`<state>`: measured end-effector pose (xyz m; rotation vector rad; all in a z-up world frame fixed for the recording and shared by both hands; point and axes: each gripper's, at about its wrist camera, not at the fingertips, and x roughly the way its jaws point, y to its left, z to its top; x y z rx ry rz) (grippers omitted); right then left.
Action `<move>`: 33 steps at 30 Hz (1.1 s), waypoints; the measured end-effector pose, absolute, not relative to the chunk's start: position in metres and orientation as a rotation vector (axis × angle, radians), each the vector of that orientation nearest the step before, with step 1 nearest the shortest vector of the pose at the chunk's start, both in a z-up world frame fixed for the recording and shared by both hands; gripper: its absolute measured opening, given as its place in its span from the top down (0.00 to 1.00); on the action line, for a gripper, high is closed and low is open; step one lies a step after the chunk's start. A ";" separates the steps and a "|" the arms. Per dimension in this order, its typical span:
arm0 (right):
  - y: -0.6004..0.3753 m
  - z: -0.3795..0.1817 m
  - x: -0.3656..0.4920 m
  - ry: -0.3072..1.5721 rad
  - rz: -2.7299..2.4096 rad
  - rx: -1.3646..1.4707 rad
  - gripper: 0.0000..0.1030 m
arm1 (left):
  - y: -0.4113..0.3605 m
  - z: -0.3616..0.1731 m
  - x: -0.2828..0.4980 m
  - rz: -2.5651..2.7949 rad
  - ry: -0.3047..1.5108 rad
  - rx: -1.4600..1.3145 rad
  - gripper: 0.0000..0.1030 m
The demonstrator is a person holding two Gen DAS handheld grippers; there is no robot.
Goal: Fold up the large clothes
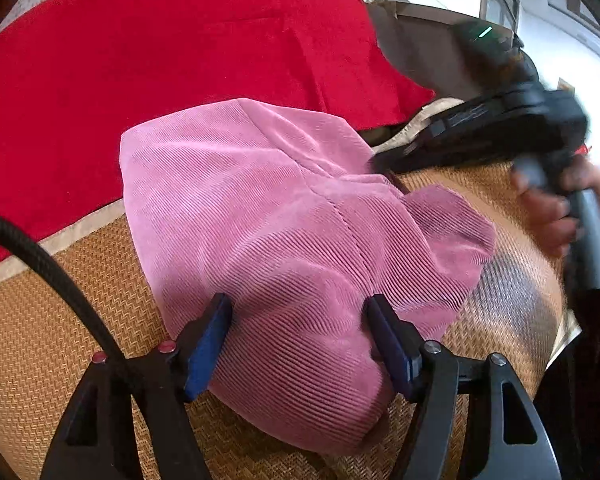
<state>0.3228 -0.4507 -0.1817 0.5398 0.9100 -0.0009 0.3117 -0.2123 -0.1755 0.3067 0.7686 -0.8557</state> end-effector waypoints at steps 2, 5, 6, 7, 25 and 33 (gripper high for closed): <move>-0.443 -0.159 0.301 0.840 -0.023 0.478 0.78 | -0.205 -0.179 0.308 -0.837 0.762 0.314 0.32; -0.418 -0.141 0.283 0.777 0.063 0.452 0.78 | -0.210 -0.185 0.305 -0.833 0.764 0.313 0.32; -0.406 -0.139 0.282 0.777 0.094 0.434 0.78 | -0.207 -0.188 0.303 -0.838 0.771 0.313 0.32; -0.394 -0.141 0.281 0.785 0.133 0.422 0.78 | -0.203 -0.190 0.306 -0.842 0.778 0.308 0.32; -0.399 -0.150 0.316 0.959 0.097 0.420 0.78 | -0.170 -0.190 0.327 -0.860 0.865 0.250 0.26; -0.418 -0.150 0.452 1.003 0.181 0.521 0.77 | -0.179 -0.194 0.327 -0.874 0.856 0.277 0.25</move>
